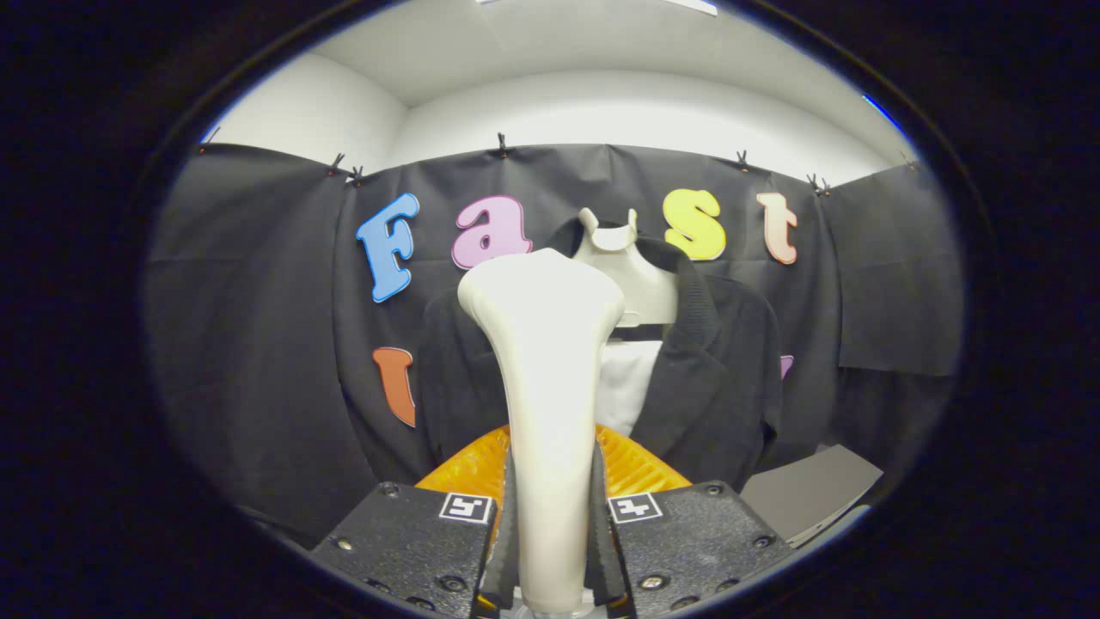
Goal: Iron the clothes twice with a garment steamer, once on the left side and once on the right side.
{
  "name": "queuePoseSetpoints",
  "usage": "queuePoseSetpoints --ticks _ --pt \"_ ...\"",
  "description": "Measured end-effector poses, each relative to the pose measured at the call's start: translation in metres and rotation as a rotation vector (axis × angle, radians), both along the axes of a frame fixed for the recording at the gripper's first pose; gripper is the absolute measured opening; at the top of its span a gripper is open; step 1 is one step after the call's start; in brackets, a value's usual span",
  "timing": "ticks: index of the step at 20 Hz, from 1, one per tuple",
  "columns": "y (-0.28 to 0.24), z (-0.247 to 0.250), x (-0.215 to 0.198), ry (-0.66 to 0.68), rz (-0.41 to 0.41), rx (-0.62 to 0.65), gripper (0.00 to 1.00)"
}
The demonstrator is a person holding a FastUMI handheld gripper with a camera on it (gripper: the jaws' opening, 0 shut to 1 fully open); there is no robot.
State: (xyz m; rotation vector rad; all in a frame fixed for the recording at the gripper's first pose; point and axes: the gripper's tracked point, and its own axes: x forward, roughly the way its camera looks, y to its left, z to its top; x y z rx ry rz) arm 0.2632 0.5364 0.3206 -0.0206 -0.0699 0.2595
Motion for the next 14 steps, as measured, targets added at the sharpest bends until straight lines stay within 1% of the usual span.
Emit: queuePoseSetpoints --ticks 5,14 --pt "0.023 -0.010 0.021 0.005 -0.024 -0.043 0.36" --pt "0.029 -0.050 0.035 0.038 -0.042 -0.069 0.36"
